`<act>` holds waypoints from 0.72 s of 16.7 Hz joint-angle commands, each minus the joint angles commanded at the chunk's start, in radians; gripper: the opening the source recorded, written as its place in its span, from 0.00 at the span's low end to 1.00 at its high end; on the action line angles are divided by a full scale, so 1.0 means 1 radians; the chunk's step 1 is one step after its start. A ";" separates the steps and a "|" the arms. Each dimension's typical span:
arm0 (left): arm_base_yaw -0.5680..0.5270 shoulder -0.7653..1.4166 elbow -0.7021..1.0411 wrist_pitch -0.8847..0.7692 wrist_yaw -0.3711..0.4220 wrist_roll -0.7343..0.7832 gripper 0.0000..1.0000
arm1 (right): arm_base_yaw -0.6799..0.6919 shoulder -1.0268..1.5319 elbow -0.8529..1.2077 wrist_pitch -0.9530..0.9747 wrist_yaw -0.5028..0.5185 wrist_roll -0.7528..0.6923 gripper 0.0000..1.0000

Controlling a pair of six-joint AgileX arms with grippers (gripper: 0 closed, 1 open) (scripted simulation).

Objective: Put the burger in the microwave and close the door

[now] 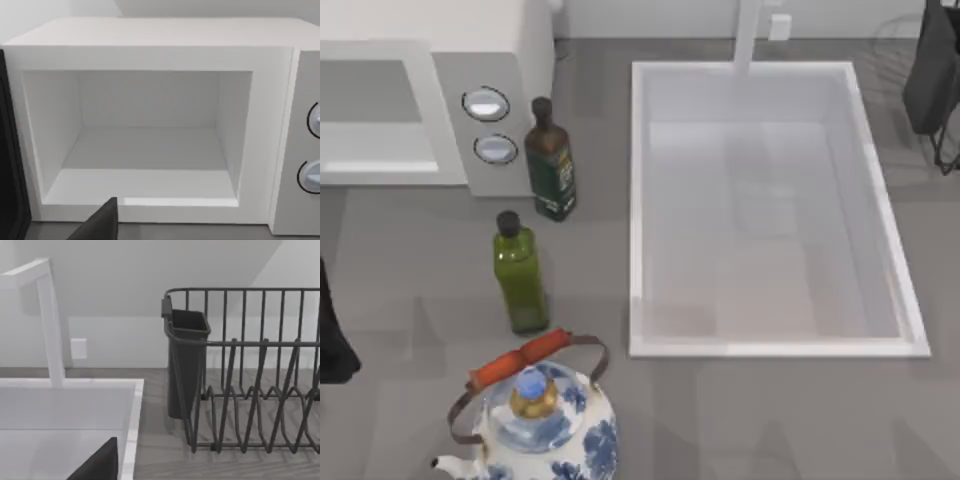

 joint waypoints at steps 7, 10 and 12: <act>0.036 0.159 0.123 -0.120 0.000 0.130 1.00 | 0.000 0.000 0.000 0.000 0.000 0.000 1.00; 0.078 0.378 0.260 -0.261 -0.001 0.281 1.00 | 0.000 0.000 0.000 0.000 0.000 0.000 1.00; 0.109 0.573 0.360 -0.372 -0.002 0.397 1.00 | 0.000 0.000 0.000 0.000 0.000 0.000 1.00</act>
